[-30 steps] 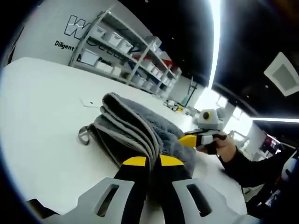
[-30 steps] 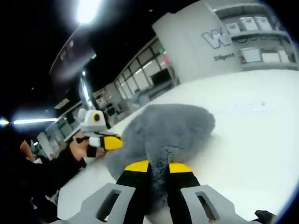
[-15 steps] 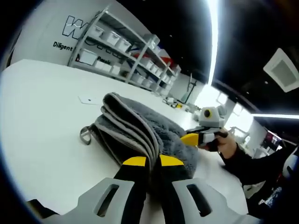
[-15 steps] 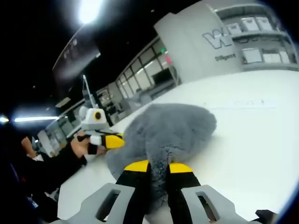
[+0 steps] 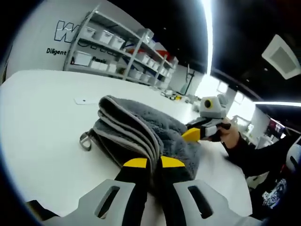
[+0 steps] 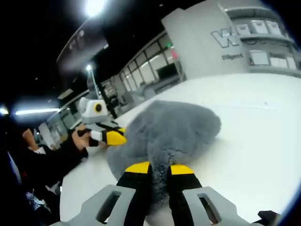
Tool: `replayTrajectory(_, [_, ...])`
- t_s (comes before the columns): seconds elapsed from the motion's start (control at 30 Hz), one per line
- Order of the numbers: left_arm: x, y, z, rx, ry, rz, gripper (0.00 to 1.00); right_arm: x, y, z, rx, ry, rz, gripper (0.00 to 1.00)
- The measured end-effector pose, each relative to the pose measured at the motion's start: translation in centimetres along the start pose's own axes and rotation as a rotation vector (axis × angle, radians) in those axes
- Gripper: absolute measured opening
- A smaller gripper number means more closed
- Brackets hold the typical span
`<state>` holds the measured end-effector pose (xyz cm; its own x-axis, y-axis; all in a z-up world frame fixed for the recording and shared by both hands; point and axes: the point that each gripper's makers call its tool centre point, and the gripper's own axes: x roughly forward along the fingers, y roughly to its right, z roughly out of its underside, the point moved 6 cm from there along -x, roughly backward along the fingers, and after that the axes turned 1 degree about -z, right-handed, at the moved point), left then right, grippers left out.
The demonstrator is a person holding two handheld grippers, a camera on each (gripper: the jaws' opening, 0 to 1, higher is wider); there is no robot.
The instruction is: Open the folded towel by lifting each exposed corner and separating the folded layers until the towel lies flat within the target outline without major curled edges
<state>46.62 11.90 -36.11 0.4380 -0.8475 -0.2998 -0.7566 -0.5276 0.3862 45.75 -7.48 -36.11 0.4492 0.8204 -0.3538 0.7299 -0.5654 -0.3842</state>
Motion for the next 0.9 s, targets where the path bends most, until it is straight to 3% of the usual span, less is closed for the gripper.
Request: replayTrajectory(0.9, [-1.3, 1.5, 0.9, 0.053, -0.019, 0.018, 0.06, -0.9, -1.2, 0.8, 0.017, 0.004, -0.004, 0.08])
